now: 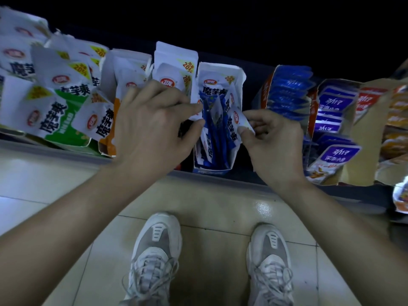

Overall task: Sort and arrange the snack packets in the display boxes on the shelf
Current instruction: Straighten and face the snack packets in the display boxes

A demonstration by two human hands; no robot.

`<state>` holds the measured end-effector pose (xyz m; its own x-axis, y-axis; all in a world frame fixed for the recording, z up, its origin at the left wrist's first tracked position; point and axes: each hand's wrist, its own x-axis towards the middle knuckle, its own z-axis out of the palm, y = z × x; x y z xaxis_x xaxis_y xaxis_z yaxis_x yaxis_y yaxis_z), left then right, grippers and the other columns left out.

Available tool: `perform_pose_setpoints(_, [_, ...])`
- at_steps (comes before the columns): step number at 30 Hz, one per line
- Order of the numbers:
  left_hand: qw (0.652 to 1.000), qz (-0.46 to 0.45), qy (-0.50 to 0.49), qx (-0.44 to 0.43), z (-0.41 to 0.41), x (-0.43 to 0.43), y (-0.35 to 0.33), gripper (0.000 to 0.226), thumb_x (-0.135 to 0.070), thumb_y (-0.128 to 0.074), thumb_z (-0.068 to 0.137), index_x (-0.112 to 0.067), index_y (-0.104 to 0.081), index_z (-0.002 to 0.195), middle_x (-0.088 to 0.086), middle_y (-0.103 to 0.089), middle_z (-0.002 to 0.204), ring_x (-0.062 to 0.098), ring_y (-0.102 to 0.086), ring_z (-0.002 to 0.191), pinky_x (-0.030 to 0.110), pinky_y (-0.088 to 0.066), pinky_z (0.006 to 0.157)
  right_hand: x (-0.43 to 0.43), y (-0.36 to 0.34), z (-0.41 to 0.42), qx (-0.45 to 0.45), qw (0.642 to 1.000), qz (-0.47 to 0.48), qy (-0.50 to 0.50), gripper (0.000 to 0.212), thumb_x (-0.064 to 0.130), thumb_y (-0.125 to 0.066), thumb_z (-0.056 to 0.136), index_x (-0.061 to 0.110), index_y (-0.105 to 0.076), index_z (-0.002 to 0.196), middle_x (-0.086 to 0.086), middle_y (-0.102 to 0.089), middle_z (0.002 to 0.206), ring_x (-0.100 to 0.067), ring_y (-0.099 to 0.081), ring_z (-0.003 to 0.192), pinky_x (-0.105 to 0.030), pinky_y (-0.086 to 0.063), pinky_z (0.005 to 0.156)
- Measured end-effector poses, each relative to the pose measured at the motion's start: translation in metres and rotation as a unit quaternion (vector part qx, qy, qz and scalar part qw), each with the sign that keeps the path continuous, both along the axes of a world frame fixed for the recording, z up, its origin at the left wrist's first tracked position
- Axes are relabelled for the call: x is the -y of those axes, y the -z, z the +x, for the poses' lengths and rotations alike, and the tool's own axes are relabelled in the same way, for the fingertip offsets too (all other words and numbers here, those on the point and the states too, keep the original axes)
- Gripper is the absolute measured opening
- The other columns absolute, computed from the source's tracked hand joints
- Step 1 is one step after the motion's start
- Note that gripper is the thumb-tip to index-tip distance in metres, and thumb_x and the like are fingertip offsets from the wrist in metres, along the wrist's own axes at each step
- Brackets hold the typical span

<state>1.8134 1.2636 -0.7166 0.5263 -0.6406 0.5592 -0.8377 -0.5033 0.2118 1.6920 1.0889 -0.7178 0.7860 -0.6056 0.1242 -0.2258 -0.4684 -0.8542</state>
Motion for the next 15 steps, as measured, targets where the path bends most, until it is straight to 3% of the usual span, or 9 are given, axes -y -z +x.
perform_pose_setpoints(3, [1.0, -0.02, -0.003, -0.005, -0.001, 0.002, 0.001, 0.021, -0.035, -0.071, 0.093, -0.02, -0.081, 0.103, 0.0, -0.075, 0.095, 0.031, -0.066, 0.091, 0.044, -0.045, 0.076, 0.005, -0.004, -0.003, 0.006, 1.0, -0.004, 0.006, 0.019, 0.006, -0.069, 0.09, 0.023, -0.071, 0.098, 0.007, -0.07, 0.085, -0.007, -0.065, 0.075, -0.016, -0.054, 0.066])
perform_pose_setpoints(9, [0.999, -0.035, -0.011, -0.01, -0.003, 0.002, 0.001, 0.02, -0.035, -0.069, 0.093, -0.021, -0.081, 0.1, -0.002, -0.075, 0.093, 0.032, -0.066, 0.09, 0.042, -0.045, 0.076, 0.021, -0.018, 0.003, 0.009, 1.0, -0.012, -0.012, 0.01, 0.009, -0.067, 0.093, 0.019, -0.068, 0.094, 0.013, -0.068, 0.085, -0.001, -0.066, 0.079, -0.014, -0.052, 0.071])
perform_pose_setpoints(13, [0.999, -0.041, -0.009, -0.012, -0.003, 0.001, 0.001, 0.021, -0.039, -0.07, 0.093, -0.022, -0.081, 0.098, -0.002, -0.074, 0.092, 0.032, -0.066, 0.09, 0.043, -0.046, 0.076, 0.025, -0.028, 0.02, 0.005, 0.992, -0.087, -0.094, 0.008, 0.01, -0.064, 0.096, 0.016, -0.07, 0.097, 0.01, -0.068, 0.085, -0.006, -0.065, 0.08, -0.013, -0.049, 0.066])
perform_pose_setpoints(15, [0.999, -0.041, -0.011, -0.006, -0.003, 0.0, 0.001, 0.023, -0.042, -0.07, 0.092, -0.022, -0.081, 0.098, -0.002, -0.074, 0.09, 0.031, -0.066, 0.09, 0.04, -0.043, 0.076, 0.03, -0.034, 0.033, 0.013, 0.985, -0.13, -0.115, 0.008, 0.011, -0.063, 0.096, 0.013, -0.07, 0.098, 0.012, -0.065, 0.084, 0.003, -0.061, 0.078, -0.008, -0.044, 0.067])
